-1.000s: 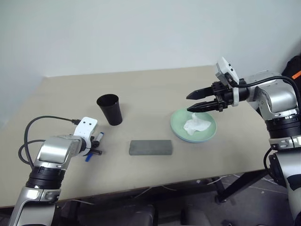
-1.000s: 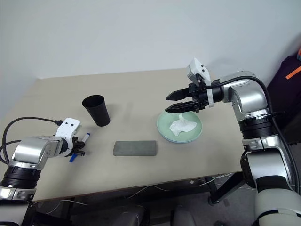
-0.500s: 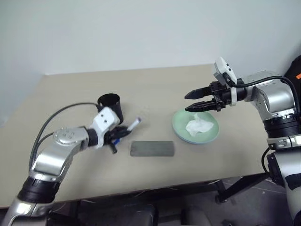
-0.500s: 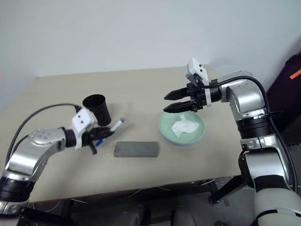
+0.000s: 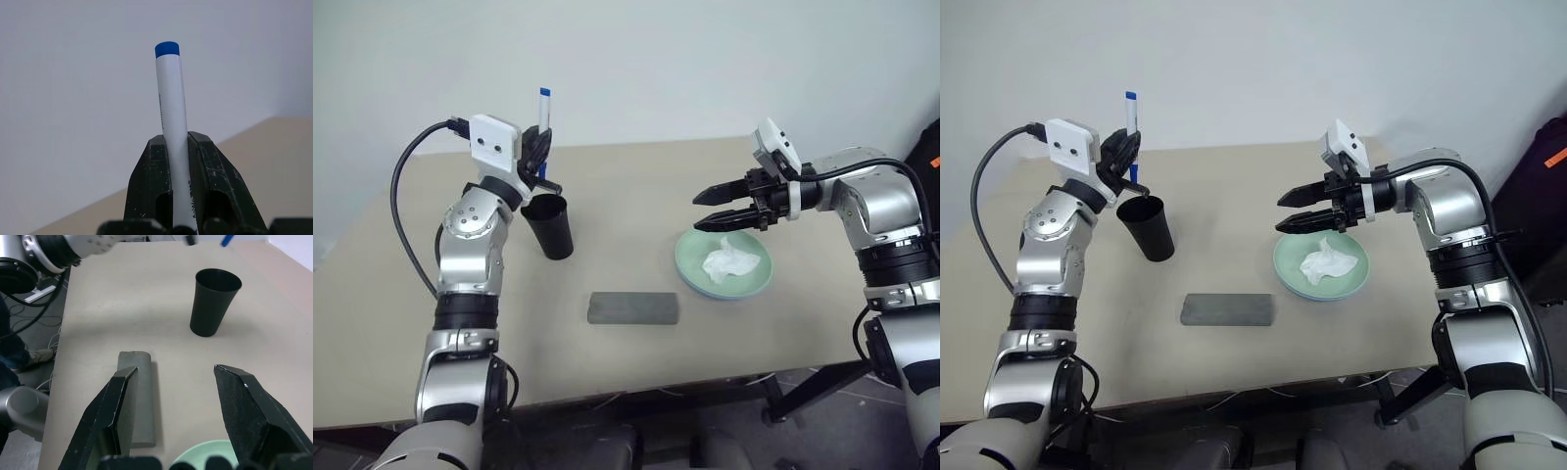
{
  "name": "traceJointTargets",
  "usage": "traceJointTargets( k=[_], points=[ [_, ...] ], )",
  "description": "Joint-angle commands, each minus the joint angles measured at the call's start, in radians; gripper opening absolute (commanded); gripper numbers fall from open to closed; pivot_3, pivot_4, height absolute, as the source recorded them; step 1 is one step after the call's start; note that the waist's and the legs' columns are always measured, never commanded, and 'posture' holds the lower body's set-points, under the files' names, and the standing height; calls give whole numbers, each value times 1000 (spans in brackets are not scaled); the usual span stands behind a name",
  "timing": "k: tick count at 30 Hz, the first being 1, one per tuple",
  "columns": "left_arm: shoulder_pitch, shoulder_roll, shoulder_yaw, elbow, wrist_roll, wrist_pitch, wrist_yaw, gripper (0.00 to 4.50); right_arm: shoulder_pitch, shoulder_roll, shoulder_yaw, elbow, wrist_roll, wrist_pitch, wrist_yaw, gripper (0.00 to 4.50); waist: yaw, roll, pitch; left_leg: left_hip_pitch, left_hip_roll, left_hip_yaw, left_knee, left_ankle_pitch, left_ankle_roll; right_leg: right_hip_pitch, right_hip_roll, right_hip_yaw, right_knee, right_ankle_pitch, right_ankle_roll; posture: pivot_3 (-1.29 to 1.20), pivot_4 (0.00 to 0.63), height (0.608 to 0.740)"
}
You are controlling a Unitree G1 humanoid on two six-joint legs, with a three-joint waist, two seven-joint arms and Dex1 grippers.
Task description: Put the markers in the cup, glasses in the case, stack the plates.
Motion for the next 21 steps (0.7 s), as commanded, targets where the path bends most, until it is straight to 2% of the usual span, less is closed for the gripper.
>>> traceJointTargets(
  k=[1,21],
  points=[
    [-44,5,23,83,26,-96,27,96,-39,-5,-19,-25,7,-13,1,2668,0,0,0,0,0,0,0,0,0,0,0,0,0,0,0,0,0,740],
    [-39,-36,14,349,51,-284,20,96,-44,-13,-20,-21,6,-6,6,2668,0,0,0,0,0,0,2,0,0,1,0,-1,0,1,1,0,0,740]
  ],
)
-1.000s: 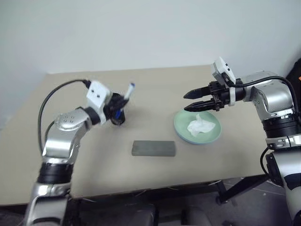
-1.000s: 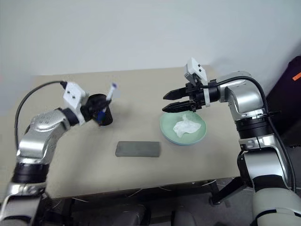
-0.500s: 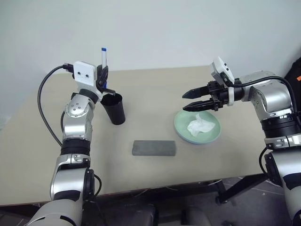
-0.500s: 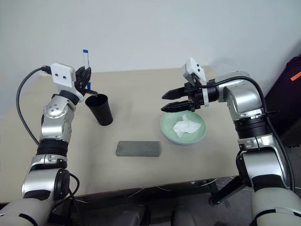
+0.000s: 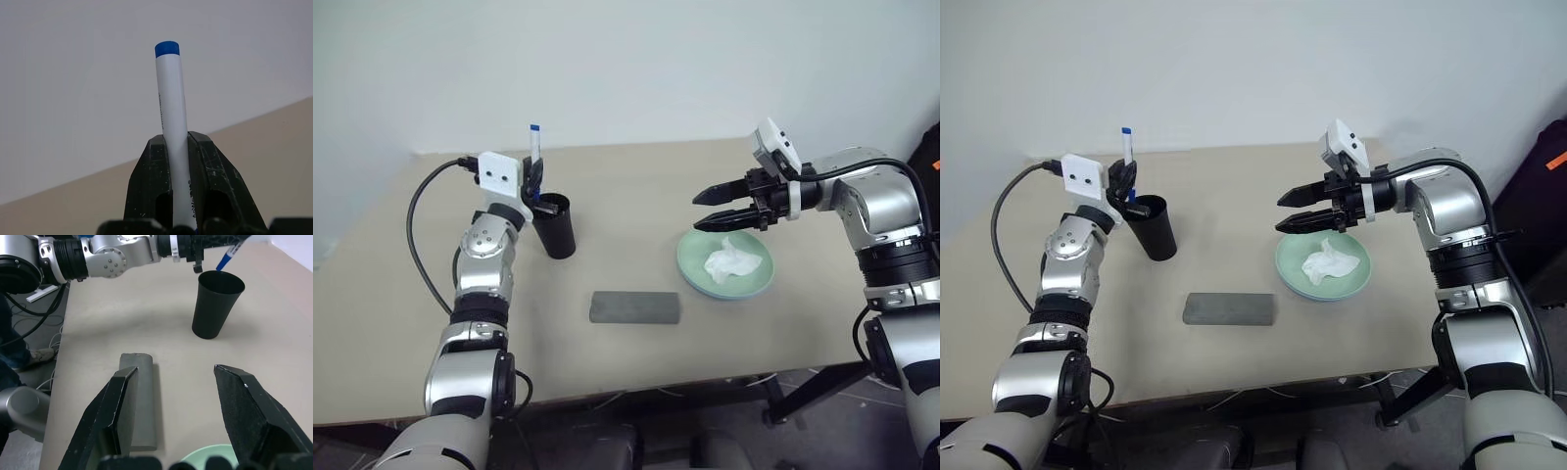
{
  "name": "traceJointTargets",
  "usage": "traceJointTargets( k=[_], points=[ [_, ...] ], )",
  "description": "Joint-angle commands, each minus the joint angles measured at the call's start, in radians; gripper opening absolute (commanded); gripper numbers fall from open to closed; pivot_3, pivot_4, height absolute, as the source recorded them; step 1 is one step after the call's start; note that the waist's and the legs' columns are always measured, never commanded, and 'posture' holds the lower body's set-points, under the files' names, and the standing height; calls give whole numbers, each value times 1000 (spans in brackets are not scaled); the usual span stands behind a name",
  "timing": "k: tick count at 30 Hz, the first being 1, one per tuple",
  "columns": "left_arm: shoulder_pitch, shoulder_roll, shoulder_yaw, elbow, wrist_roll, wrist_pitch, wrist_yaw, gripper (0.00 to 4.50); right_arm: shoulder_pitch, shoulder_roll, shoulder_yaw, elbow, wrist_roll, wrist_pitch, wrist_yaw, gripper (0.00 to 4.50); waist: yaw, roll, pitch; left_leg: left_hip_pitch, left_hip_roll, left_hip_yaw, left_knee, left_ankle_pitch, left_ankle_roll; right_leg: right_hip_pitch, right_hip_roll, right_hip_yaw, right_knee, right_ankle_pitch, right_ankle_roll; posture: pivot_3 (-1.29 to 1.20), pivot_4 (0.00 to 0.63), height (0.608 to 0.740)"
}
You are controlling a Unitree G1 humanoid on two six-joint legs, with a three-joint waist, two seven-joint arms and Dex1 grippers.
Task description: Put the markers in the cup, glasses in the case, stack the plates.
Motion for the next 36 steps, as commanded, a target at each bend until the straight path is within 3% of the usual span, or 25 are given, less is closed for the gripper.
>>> traceJointTargets(
  k=[1,8,21,28,31,36],
  points=[
    [-27,-5,1,26,16,-58,5,96,-44,-12,-19,-19,4,-9,6,2668,0,0,0,0,0,0,0,0,0,0,0,0,0,0,0,0,0,740],
    [-25,-23,-3,83,18,-85,-14,96,-45,-13,-20,-17,3,-9,4,2668,0,0,0,0,0,0,0,0,0,0,0,0,0,0,0,0,0,740],
    [15,1,3,21,17,-64,-57,4453,-45,-9,-22,-15,4,-11,-2,2668,-1,0,0,0,0,0,0,0,0,0,0,0,0,0,0,0,0,740],
    [106,42,-8,-233,-45,93,-195,4453,-46,-10,-20,-6,1,-13,1,2668,-1,0,0,0,0,0,0,0,0,0,0,0,0,0,0,0,0,740],
    [173,112,-2,-398,-77,212,-278,4453,-39,-17,-18,-6,-4,-17,2,2668,-4,0,0,0,0,0,0,0,0,0,0,0,0,0,0,0,0,740],
    [362,315,100,-699,-217,437,-440,4453,-23,-36,-28,-6,-2,-12,-3,2668,-24,0,0,0,1,0,-3,0,0,-3,1,3,0,1,-1,0,0,740]
  ],
)
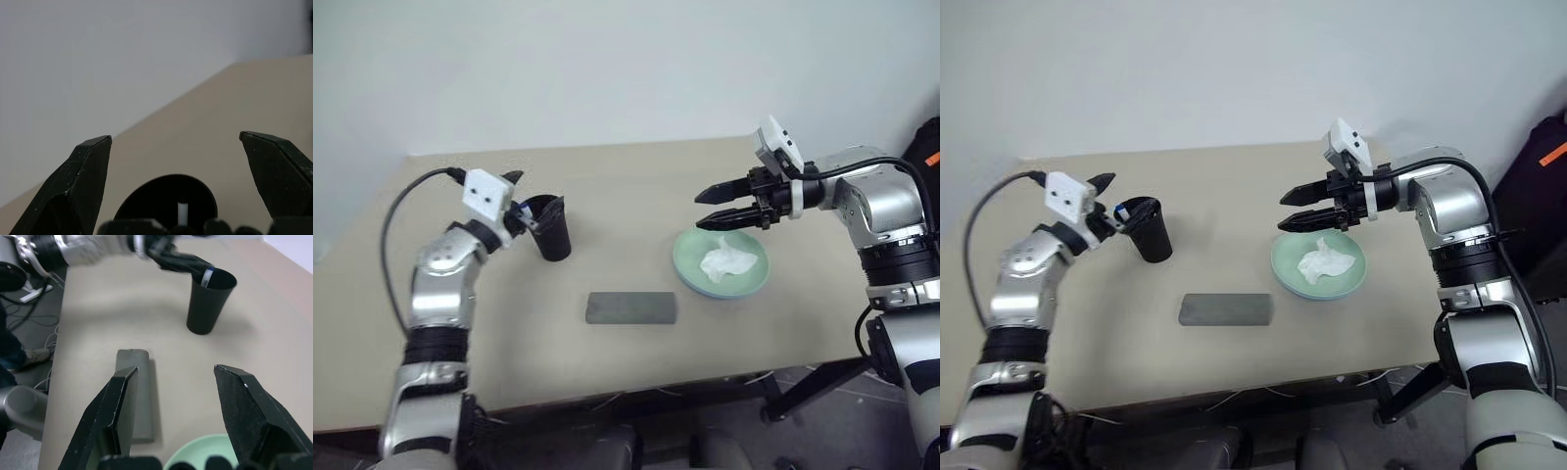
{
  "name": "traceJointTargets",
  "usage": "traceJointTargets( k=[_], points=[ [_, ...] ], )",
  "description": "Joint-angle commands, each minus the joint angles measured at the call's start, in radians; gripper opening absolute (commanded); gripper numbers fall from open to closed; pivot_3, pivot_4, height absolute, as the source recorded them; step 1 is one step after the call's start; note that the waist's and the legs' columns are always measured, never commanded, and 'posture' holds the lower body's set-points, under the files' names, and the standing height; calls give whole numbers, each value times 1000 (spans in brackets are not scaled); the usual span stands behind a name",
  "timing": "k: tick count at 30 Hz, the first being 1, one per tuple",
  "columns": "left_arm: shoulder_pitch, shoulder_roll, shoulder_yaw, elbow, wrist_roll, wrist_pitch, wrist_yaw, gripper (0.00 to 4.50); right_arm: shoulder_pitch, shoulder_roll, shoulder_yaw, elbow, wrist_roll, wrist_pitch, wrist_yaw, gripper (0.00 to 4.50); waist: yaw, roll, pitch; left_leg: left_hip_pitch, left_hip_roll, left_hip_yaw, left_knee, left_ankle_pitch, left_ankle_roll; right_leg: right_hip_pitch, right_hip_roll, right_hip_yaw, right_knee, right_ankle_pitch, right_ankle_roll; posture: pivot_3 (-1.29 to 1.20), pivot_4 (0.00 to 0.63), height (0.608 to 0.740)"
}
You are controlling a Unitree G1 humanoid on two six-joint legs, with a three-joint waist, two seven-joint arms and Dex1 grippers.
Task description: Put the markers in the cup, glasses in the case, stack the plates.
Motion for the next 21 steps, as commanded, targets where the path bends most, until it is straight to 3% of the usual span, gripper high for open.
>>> traceJointTargets(
  k=[1,5,9,15,21],
  points=[
    [124,149,120,-224,-123,152,-126,4453,-15,-26,-29,-15,1,-8,-4,2668,-11,0,0,0,0,0,-1,0,0,-1,0,1,0,0,0,0,0,740],
    [372,293,294,-347,-168,239,-233,4453,-3,-43,-41,-21,6,0,-18,2668,-16,2,0,1,0,1,-4,0,0,-2,0,3,0,0,-1,0,0,740],
    [592,356,530,-434,-214,335,-324,4453,17,-66,-44,-37,17,23,-10,2668,-14,4,1,2,1,1,-5,0,0,-3,0,5,-1,-2,-4,0,0,740],
    [759,322,699,-586,-256,421,-369,4453,14,-78,-19,-37,13,62,15,2668,-8,5,2,0,2,2,-5,0,0,-1,-2,6,-1,-2,-5,0,0,740],
    [851,208,705,-748,-285,461,-302,4453,-57,-79,19,31,-21,31,68,2668,-12,7,2,0,3,2,-6,0,0,-3,-2,7,-1,-2,-5,0,0,740]
  ],
)
